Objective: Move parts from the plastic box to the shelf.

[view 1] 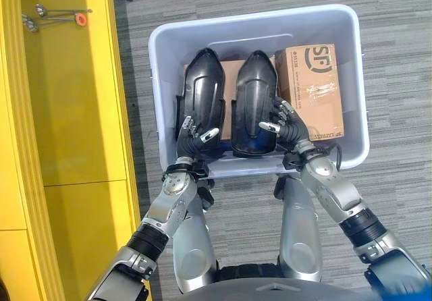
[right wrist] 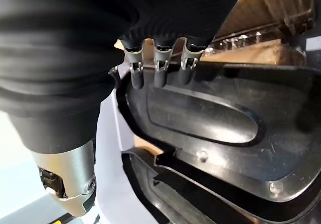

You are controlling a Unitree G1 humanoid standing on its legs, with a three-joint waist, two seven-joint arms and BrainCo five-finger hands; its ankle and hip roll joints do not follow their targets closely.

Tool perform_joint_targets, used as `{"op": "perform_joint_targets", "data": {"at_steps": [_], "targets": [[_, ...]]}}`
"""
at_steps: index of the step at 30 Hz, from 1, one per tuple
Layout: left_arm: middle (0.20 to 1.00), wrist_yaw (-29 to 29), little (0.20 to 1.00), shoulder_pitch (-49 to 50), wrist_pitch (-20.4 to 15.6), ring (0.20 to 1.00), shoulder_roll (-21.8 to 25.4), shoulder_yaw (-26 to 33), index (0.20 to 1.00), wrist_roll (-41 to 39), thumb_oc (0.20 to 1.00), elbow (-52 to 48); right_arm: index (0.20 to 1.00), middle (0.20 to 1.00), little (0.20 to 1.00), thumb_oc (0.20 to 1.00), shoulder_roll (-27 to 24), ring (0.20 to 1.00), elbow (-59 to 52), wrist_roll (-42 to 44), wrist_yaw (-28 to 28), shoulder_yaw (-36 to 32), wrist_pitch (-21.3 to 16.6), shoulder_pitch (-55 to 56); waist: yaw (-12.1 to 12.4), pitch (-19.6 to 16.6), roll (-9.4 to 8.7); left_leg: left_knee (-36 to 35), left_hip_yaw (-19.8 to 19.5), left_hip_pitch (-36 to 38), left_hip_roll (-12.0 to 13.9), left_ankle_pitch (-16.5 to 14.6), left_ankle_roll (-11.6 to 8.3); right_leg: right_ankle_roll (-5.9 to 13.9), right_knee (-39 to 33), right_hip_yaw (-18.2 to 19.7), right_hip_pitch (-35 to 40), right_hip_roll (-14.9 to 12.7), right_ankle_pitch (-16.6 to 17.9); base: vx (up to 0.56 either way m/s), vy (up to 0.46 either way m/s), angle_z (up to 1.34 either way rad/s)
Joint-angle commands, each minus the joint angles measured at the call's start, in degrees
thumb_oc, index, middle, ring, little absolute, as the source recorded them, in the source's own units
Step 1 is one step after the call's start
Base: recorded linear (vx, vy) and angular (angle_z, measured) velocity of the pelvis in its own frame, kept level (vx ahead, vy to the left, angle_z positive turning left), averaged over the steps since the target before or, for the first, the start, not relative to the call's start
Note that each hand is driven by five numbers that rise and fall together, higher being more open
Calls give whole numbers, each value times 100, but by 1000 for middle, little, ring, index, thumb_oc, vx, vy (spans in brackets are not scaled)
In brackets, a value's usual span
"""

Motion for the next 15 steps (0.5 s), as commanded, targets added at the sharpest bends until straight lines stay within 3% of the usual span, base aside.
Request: {"op": "perform_joint_targets", "data": {"at_steps": [1, 9, 15], "targets": [[1000, -152, 1000, -3, -325, 1000, 269, -134, 1000, 569, 1000, -331, 1000, 1000, 1000, 1000, 27, 1000, -241, -37, -158, -54, -420, 120, -25, -243, 28, 665, 17, -183, 74, -809, -213, 456, 476, -44, -419, -197, -643, 0, 0, 0], [1000, 100, 1000, -263, -465, 1000, 361, -337, 1000, 1232, 1000, -520, 1000, 1000, 1000, 1000, 14, 1000, -148, -50, -240, -21, -390, 19, -89, -243, 10, 719, 65, -287, 91, -832, -223, 410, 495, -42, -553, -144, -644, 0, 0, 0], [1000, 427, 1000, -433, -855, 1000, 411, -299, 1000, 1829, 1000, -944, 1000, 1000, 1000, 1000, 64, 1000, -150, 10, -247, -15, -397, -23, -125, -243, 11, 706, 103, -354, 59, -833, -216, 381, 458, -31, -637, -96, -627, 7, -9, -6]]}}
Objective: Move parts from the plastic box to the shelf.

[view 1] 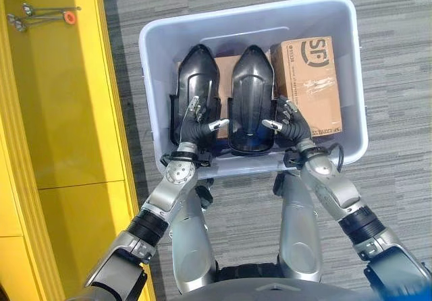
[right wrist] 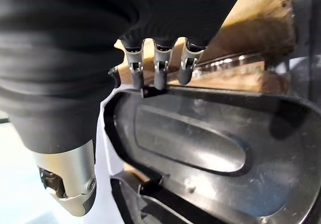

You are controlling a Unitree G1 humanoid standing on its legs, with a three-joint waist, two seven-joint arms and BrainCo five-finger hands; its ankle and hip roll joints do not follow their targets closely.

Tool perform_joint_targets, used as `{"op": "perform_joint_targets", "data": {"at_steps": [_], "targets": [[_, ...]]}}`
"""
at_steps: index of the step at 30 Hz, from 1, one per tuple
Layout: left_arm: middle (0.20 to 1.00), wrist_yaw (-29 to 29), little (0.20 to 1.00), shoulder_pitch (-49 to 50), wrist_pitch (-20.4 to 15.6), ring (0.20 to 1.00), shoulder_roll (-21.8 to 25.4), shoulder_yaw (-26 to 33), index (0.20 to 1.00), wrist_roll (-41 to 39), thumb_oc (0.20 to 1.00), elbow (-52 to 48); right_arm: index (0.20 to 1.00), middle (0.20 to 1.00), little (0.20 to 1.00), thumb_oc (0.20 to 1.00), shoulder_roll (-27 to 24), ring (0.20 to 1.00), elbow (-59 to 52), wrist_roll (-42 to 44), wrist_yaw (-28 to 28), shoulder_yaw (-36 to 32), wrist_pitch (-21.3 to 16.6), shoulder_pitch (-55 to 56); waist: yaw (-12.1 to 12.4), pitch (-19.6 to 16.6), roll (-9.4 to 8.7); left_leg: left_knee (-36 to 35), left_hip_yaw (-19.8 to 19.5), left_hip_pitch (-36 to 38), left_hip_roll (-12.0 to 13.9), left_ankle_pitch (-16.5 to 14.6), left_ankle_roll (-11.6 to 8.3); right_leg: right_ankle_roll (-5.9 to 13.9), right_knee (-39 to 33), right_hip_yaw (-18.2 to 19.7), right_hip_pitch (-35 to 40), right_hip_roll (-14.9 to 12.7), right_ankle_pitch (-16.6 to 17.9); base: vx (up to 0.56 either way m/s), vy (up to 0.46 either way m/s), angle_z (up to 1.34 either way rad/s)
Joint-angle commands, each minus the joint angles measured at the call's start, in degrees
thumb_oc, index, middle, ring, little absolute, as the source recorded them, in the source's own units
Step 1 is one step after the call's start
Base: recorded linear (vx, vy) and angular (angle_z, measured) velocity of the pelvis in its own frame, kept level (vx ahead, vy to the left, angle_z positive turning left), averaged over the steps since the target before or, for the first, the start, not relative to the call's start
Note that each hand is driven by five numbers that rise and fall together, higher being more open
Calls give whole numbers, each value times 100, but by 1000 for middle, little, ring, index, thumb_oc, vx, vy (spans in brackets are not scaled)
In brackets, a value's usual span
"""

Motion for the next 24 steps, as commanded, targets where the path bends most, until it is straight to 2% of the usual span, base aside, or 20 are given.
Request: {"op": "perform_joint_targets", "data": {"at_steps": [1, 6, 7, 10, 15, 19, 24], "targets": [[1000, 220, 1000, 116, -647, 1000, 220, -103, 1000, 649, 1000, -864, 1000, 1000, 1000, 1000, 90, 1000, -408, -29, 2, -42, -258, 58, 36, -242, 18, 700, 37, -223, 40, -839, -212, 387, 421, -100, -414, -116, -631, 4, -11, -4], [1000, -26, 1000, 138, -637, 1000, 276, -70, 1000, 623, 1000, -1267, 1000, 1000, 1000, 1000, 112, 1000, -494, 22, -8, 46, -47, 65, 56, -242, 50, 690, 18, -290, 6, -847, -212, 374, 381, -111, -465, -101, -618, -1, -5, -4], [1000, -36, 1000, 152, -622, 1000, 282, -107, 1000, 883, 1000, -1344, 1000, 1000, 1000, 1000, 140, 1000, -485, -17, 12, 93, -96, 58, 61, -242, 50, 688, 25, -329, 3, -846, -219, 366, 363, -133, -489, -100, -613, -16, -7, -4], [1000, -121, 1000, 137, -492, 1000, 250, -215, 1000, 542, 1000, -1297, 1000, 1000, 1000, 1000, 192, 1000, -378, -11, 17, 213, 145, -13, 78, -242, 55, 676, 1, -432, -8, -839, -226, 368, 347, -147, -575, -109, -598, -20, -7, -1], [1000, -131, 1000, 93, -597, 1000, 245, -295, 1000, 770, 1000, -1263, 1000, 1000, 1000, 1000, 214, 1000, -245, -61, -77, 245, 28, -46, 81, -242, 51, 706, -6, -524, -7, -837, -225, 366, 332, -155, -646, -115, -571, 0, 0, 0], [1000, -220, 1000, 51, -593, 1000, 262, -303, 1000, 772, 1000, -1243, 1000, 1000, 1000, 1000, 206, 1000, -187, -4, -175, 202, -29, -58, 77, -242, 50, 737, -3, -564, -3, -835, -234, 367, 336, -148, -676, -109, -559, 0, 0, 0], [1000, -421, 1000, 14, -497, 1000, 265, -339, 1000, 703, 1000, -1230, 1000, 1000, 1000, 1000, 184, 1000, -119, -121, -38, 167, -32, -17, 68, -242, 51, 767, -6, -652, -21, -839, -237, 360, 373, -146, -764, -109, -549, 0, 0, 0]]}}
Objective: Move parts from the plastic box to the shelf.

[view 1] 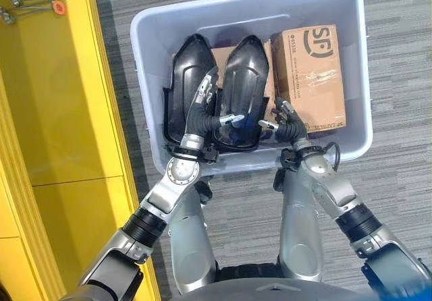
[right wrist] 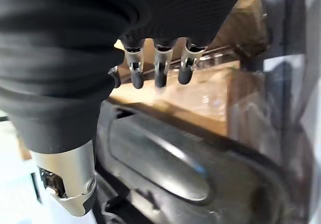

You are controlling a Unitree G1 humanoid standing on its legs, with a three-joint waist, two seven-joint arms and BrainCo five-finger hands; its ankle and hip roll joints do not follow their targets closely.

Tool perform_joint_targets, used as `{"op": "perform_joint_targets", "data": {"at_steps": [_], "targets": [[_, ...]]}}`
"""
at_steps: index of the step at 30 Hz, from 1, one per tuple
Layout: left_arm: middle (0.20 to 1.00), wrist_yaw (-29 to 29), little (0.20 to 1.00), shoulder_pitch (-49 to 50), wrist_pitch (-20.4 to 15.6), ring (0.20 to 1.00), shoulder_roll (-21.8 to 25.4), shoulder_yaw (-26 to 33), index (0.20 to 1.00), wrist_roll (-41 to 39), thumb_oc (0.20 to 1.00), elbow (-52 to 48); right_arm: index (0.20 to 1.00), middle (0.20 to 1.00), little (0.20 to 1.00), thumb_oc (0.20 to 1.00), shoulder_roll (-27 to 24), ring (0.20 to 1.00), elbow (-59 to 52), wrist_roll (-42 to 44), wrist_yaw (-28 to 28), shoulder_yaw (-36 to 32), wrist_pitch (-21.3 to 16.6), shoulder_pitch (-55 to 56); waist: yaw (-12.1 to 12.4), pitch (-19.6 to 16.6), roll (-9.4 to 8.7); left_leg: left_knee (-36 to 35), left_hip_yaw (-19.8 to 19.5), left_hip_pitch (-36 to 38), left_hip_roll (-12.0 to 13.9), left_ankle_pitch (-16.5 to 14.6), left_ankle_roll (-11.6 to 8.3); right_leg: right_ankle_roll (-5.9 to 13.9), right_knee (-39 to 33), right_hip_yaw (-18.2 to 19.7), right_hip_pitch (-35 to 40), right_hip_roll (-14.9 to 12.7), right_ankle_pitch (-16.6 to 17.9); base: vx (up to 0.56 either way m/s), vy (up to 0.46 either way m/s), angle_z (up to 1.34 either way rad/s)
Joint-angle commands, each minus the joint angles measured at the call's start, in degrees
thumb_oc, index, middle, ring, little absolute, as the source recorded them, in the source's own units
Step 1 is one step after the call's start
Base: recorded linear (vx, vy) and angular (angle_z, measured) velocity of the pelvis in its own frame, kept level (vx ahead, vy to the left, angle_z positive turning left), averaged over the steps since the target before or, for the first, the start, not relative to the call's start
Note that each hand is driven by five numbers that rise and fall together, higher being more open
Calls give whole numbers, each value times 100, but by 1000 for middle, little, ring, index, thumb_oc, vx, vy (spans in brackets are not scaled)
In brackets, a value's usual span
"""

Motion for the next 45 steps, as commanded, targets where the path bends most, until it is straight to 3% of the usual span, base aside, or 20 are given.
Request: {"op": "perform_joint_targets", "data": {"at_steps": [1, 6, 30, 36, 45], "targets": [[1000, -171, 1000, 57, -126, 1000, 50, -163, 1000, 36, 1000, -307, 1000, 1000, 1000, 1000, 136, 1000, -352, -109, 73, -6, -150, 116, 10, -239, 55, 675, -46, -258, -32, -822, -260, 390, 347, -210, -354, -96, -613, 0, 0, 0], [1000, 33, 1000, -19, 50, 1000, -71, -254, 1000, -67, 1000, -50, 1000, 1000, 1000, 1000, 159, 1000, -289, -124, 6, 28, -154, 36, -22, -239, 40, 706, -32, -379, 4, -798, -296, 373, 337, -184, -476, -70, -585, 0, 0, 0], [1000, 321, 1000, -170, 153, 1000, -160, -207, 1000, -42, 1000, 38, 1000, 1000, 1000, 1000, 231, 1000, -204, -203, -40, 6, -41, -126, -15, -239, 32, 854, -83, -919, 120, -755, -418, 341, 336, -211, -1023, -106, -444, 0, 0, 0], [1000, 144, 1000, -172, 150, 1000, -175, -176, 1000, -43, 1000, 21, 1000, 1000, 1000, 1000, 292, 1000, -170, -151, -53, -34, -64, -172, 1, -239, 32, 862, -83, -979, 152, -742, -437, 347, 326, -231, -1101, -136, -398, 0, 0, 0], [1000, -394, 1000, -446, -169, 1000, -313, -333, 1000, -272, 1000, -84, 1000, 1000, 1000, 1000, 334, 1000, -159, -53, -94, -21, 52, -258, -68, -239, -43, 851, -56, -1062, 212, -704, -470, 339, 321, -198, -1221, -109, -352, 0, 0, 0]]}}
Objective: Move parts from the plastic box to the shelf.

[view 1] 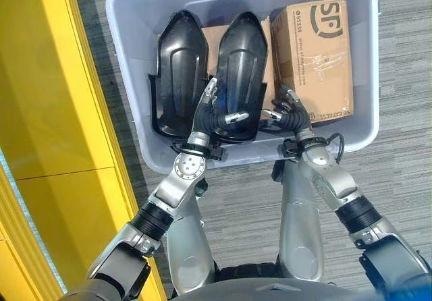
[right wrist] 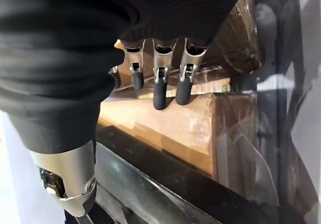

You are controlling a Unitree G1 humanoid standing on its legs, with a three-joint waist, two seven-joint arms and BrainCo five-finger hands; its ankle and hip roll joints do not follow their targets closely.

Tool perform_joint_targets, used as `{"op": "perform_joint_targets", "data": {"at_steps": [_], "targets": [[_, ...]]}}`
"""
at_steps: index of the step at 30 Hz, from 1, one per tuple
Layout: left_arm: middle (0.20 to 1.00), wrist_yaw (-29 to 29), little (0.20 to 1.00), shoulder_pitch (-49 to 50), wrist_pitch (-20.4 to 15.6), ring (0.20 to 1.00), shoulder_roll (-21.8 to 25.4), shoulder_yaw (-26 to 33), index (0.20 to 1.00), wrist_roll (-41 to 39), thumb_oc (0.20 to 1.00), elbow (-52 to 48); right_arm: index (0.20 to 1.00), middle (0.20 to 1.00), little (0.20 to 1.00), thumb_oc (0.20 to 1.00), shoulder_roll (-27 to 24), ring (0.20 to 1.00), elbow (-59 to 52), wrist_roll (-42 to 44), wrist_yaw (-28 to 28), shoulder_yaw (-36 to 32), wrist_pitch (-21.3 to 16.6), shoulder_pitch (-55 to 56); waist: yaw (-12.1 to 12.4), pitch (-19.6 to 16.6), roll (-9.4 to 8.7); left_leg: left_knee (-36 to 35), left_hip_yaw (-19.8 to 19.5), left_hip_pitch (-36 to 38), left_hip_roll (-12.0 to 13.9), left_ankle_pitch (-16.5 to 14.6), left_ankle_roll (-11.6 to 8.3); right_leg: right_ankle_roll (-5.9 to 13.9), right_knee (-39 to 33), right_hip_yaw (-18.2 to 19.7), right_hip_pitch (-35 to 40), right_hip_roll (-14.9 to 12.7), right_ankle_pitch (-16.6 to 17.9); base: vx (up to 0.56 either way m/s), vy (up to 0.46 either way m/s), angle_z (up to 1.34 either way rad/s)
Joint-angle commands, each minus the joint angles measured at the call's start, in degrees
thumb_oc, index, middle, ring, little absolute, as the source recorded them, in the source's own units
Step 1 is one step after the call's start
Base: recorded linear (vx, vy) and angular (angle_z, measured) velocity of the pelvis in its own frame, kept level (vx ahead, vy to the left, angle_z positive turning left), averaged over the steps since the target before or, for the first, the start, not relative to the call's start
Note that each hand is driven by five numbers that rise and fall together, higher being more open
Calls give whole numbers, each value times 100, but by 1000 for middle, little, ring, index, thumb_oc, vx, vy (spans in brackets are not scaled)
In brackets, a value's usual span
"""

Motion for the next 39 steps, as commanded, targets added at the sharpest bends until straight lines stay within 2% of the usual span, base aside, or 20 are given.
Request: {"op": "perform_joint_targets", "data": {"at_steps": [1, 13, 18, 21, 22, 24, 26, 27, 31, 32, 33, 36, 39], "targets": [[1000, -278, 1000, -33, -488, 1000, 16, -196, 1000, -167, 1000, -514, 1000, 1000, 1000, 1000, 278, 1000, -85, 171, 39, 140, 83, 87, 82, -235, -35, 588, 59, -195, 116, -710, -531, 386, 115, -187, -425, -93, -372, 0, 0, 0], [1000, -529, 1000, -398, -533, 1000, -257, -506, 1000, -187, 1000, -645, 1000, 1000, 1000, 1000, 432, 1000, -14, 108, 126, 235, 247, -96, -29, -235, -128, 545, 136, -190, 165, -650, -575, 369, 20, -148, -440, -11, -301, 0, 0, 0], [1000, -294, 1000, -588, -578, 1000, -322, -585, 1000, -150, 1000, -715, 1000, 1000, 1000, 1000, 464, 1000, 70, 275, 91, 217, 234, -133, -71, -235, -143, 567, 157, -204, 176, -649, -572, 359, 38, -114, -476, 5, -295, 0, 0, 0], [1000, 277, 1000, -657, -657, 1000, -308, -527, 1000, 399, 1000, -739, 1000, 1000, 1000, 1000, 480, 1000, 107, 297, 78, 194, 191, -116, -78, -235, -156, 560, 156, -190, 160, -640, -574, 358, 11, -117, -453, 16, -280, 0, 0, 0], [1000, 778, 1000, -640, -714, 1000, -225, -454, 1000, 865, 1000, -804, 1000, 1000, 1000, 1000, 475, 1000, 95, 257, 116, 166, 215, -104, -63, -235, -148, 536, 146, -172, 149, -633, -584, 360, -10, -133, -430, 14, -277, 0, 0, 0], [1000, 1178, 1000, -567, -859, 1000, -128, -320, 1000, 1171, 1000, -839, 1000, 1000, 1000, 1000, 471, 1000, 76, 212, 129, 169, 224, -71, -30, -235, -134, 510, 126, -157, 141, -625, -593, 361, -27, -151, -403, 7, -285, 0, 0, 0], [1000, 1801, 1000, -462, -1098, 1000, 22, -114, 1000, 1818, 1000, -875, 1000, 1000, 1000, 1000, 448, 1000, 34, 177, 138, 159, 219, -23, 10, -235, -109, 495, 98, -158, 147, -619, -600, 358, -16, -163, -398, -7, -309, 0, 0, 0], [1000, 2423, 1000, -355, -1260, 1000, 156, 137, 1000, 2206, 1000, -920, 1000, 1000, 1000, 1000, 418, 1000, 31, 127, 170, 138, 157, 19, 58, -235, -83, 481, 58, -165, 148, -616, -607, 354, -13, -185, -390, -31, -327, 0, 0, 0], [1000, 3258, 1000, -235, -1584, 1000, 305, 604, 1000, 2658, 1000, -872, 1000, 1000, 1000, 1000, 402, 1000, 18, 68, 218, 110, 150, 31, 117, -235, -48, 454, 14, -157, 153, -600, -618, 356, 24, -196, -380, -55, -372, 0, 0, 0], [1000, 3311, 1000, -224, -1608, 1000, 314, 657, 1000, 2700, 1000, -879, 1000, 1000, 1000, 1000, 400, 1000, 15, 65, 222, 108, 153, 36, 124, -235, -46, 457, 8, -160, 155, -601, -619, 356, 32, -196, -380, -59, -379, 5, 7, 4], [1000, 3605, 1000, -170, -1776, 1000, 359, 970, 1000, 2921, 1000, -908, 1000, 1000, 1000, 1000, 406, 1000, 24, 9, 263, 76, 139, 59, 161, -235, -26, 492, -29, -186, 170, -609, -628, 360, 96, -198, -403, -85, -415, 6, 7, 3], [1000, 3702, 1000, -135, -1852, 1000, 367, 1175, 1000, 2844, 1000, -905, 1000, 1000, 1000, 1000, 399, 1000, 77, -22, 263, 62, 56, 51, 195, -235, -20, 514, -55, -197, 178, -607, -638, 364, 143, -228, -394, -113, -443, 0, 0, 0], [1000, 3544, 1000, -141, -1676, 1000, 337, 1349, 1000, 2705, 1000, -868, 1000, 1000, 1000, 1000, 426, 1000, 81, -97, 265, 22, 12, 29, 232, -235, -30, 514, -93, -207, 180, -607, -647, 381, 217, -268, -393, -159, -478, 5, 1, 3]]}}
